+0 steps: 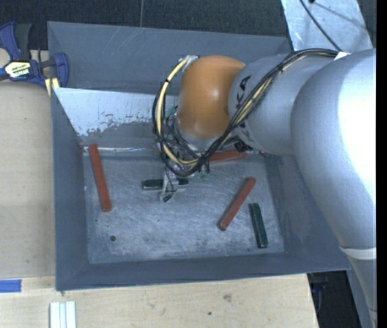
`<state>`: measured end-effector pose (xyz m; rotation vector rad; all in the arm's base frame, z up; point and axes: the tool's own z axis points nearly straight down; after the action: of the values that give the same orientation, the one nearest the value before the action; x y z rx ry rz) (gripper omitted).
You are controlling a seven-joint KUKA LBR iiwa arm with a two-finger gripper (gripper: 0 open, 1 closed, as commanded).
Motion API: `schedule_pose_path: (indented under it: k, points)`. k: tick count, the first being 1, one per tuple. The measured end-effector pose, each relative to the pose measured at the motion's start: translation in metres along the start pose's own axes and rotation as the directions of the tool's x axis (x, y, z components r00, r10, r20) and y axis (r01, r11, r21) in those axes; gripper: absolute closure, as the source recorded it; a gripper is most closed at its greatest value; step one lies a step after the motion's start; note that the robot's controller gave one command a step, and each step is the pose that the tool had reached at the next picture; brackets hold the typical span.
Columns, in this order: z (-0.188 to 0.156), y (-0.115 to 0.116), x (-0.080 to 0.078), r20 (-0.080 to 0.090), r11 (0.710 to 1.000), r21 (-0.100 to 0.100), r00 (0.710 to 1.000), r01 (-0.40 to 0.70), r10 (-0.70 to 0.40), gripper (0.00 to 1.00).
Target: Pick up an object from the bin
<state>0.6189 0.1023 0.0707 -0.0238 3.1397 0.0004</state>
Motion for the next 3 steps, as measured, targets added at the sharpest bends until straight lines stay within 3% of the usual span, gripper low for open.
schedule_pose_path:
  k: [1, 3]
  points:
    - [-0.001, 0.001, -0.001, 0.003, 1.000, -0.001, 1.000, 0.000, 0.000, 1.00]
    - [-0.026, 0.000, -0.004, 0.005, 1.000, -0.001, 1.000, -0.003, 0.003, 1.00]
